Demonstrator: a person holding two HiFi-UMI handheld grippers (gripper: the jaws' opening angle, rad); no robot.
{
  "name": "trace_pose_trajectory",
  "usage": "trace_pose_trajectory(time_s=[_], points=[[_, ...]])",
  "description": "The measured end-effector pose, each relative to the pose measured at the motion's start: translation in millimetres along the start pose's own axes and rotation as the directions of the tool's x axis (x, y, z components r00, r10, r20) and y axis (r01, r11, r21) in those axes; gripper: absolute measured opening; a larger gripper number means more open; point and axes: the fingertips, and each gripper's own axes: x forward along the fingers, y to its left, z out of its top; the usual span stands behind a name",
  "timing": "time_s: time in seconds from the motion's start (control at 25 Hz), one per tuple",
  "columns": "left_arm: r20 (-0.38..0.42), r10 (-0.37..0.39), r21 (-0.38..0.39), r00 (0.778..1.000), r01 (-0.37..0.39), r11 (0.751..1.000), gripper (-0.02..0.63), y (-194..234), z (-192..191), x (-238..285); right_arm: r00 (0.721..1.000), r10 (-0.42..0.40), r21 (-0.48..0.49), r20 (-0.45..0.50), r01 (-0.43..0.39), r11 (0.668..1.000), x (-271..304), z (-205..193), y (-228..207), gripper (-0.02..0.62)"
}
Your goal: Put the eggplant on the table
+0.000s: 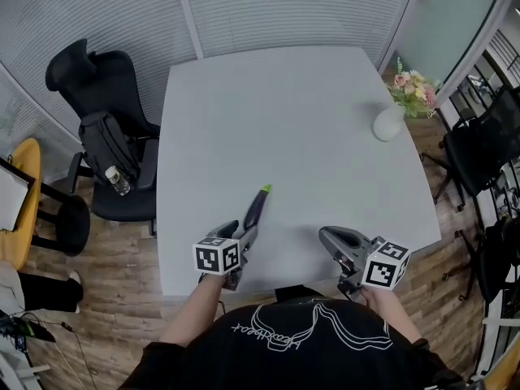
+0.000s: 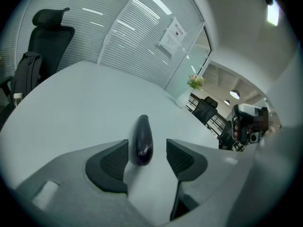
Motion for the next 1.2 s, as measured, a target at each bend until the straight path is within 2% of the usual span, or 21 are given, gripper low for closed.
trace_pose_trajectory(time_s=[0.12,0.28,0.56,0.8,0.96,1.04,1.2], points=[[0.045,-0.014,0.002,0.999,0.014,1.000,0.238,-6.1,10.1,-17.0,1.000,0.010,-0.015,0.001,-0.010,1.000,-1.1,-0.2,9.0,0.009],[0.101,-0.073,0.052,0.992,0.068,0.996,0.238,-31.3,19.5,-42.8,0.999,0.036,-0.029,0.012,-0.036,0.999,-5.0,-1.4,22.7,0.009],[0.227,-0.193,0.095,0.955,0.175,0.980,0.228,-81.6,47.3,-101.3,0.995,0.098,-0.056,0.033,-0.096,0.994,-7.2,-4.2,51.9,0.009],[0.293,-0.301,0.141,0.908,0.271,0.952,0.143,-122.1,63.4,-144.0,0.988,0.147,-0.085,0.045,-0.142,0.986,-4.4,-4.5,72.9,0.009],[0.292,-0.375,0.169,0.880,0.339,0.926,0.077,-148.4,60.3,-159.4,0.985,0.169,-0.102,0.041,-0.164,0.981,-6.0,-6.8,83.8,0.009],[0.289,-0.393,0.186,0.873,0.351,0.918,0.044,-155.9,58.5,-163.4,0.983,0.179,-0.108,0.040,-0.174,0.979,-5.9,-8.3,88.7,0.009],[0.286,-0.397,0.203,0.872,0.350,0.914,0.021,-161.3,53.4,-167.0,0.980,0.195,-0.119,0.035,-0.190,0.974,-4.9,-14.6,97.5,0.009]])
